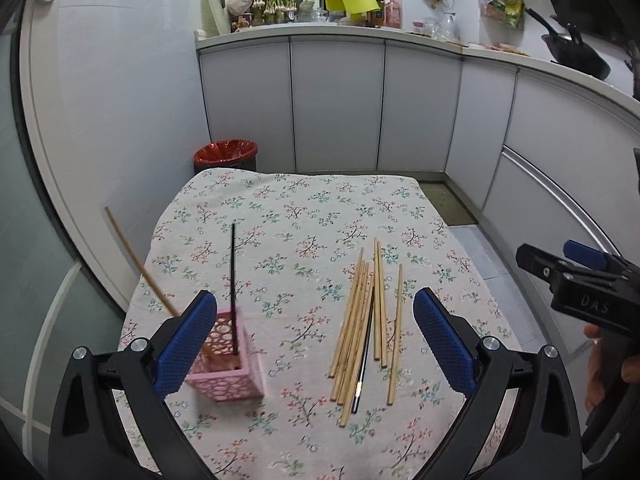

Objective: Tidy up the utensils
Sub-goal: 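Move the left tool back to the pile and grasp another chopstick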

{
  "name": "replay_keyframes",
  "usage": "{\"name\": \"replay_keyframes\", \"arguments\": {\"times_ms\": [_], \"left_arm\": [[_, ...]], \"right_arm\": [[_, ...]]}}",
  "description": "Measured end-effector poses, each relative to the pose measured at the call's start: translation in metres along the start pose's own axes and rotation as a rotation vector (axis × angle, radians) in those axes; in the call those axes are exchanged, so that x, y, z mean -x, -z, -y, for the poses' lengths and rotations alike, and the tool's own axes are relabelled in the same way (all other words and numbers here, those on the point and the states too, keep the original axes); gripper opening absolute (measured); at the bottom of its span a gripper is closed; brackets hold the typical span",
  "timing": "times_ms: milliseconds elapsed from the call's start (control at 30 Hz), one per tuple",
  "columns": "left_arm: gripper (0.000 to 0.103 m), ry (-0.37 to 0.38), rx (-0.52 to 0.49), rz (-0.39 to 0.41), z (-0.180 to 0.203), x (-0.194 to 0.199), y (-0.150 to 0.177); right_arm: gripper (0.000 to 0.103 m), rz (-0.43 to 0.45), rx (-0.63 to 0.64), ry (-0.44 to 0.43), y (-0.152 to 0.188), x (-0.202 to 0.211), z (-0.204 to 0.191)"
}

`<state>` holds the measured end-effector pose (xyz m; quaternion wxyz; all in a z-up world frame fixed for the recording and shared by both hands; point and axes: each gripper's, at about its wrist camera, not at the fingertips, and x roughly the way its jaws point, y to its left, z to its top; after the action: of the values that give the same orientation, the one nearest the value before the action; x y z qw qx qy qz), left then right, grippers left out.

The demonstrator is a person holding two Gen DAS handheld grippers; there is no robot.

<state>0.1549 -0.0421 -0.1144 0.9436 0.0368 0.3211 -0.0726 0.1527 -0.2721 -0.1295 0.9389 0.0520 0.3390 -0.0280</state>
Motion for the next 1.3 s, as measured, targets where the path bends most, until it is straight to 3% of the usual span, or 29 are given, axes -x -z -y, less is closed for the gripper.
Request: {"name": "replay_keyframes", "arguments": {"times_ms": [333, 567, 733, 767, 933, 1033, 1300], "left_arm": [[0.096, -0.112, -0.027, -0.060, 0.035, -0.079, -0.015], [0.096, -0.110, -0.035, -0.164, 0.041, -0.163, -0.016], [0.095, -0.087, -0.058, -0.184, 0.041, -0.209, -0.012], [0.092, -0.071, -0.051, -0.186, 0.039, -0.218, -0.012], [0.048, 0.044, 0.001, -0.246, 0.031, -0.261, -0.008], [0.031, 0.114, 0.052, -0.286, 0.027, -0.279, -0.003], [0.021, 0.235, 0.031, -0.295, 0.035, -0.289, 0.001]], "right_arm": [[0.096, -0.007, -0.036, 0.060, 0.001, -0.025, 0.031], [0.096, -0.047, -0.037, 0.076, 0.003, -0.055, 0.035], [0.096, -0.074, -0.060, 0.083, 0.008, -0.079, 0.040], [0.096, -0.079, -0.063, 0.086, 0.009, -0.084, 0.040], [0.096, -0.102, -0.111, 0.076, 0.014, -0.110, 0.040], [0.096, -0.118, -0.116, 0.083, 0.018, -0.127, 0.035], [0.096, -0.160, -0.068, 0.080, 0.025, -0.152, 0.016]]}}
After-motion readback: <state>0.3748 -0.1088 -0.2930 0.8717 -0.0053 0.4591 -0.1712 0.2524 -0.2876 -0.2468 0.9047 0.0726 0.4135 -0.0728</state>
